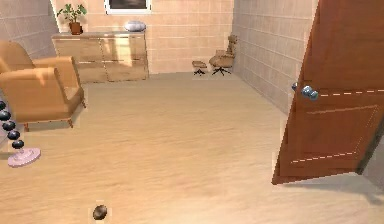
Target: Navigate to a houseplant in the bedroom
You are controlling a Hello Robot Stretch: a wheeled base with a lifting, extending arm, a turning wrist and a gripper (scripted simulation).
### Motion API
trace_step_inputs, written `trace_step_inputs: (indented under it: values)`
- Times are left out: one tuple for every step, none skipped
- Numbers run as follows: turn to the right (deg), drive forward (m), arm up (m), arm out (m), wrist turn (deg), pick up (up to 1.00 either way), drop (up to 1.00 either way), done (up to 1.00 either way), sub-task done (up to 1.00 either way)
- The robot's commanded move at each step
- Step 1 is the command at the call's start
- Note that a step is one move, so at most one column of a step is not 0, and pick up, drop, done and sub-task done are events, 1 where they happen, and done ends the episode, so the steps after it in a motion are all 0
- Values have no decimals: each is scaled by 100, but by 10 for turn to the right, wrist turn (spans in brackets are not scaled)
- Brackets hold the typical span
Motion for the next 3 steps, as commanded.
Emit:
trace_step_inputs:
  values:
    - [-60,0,0,0,0,0,0,0,0]
    - [0,100,0,0,0,0,0,0,0]
    - [0,60,0,0,0,0,0,0,0]
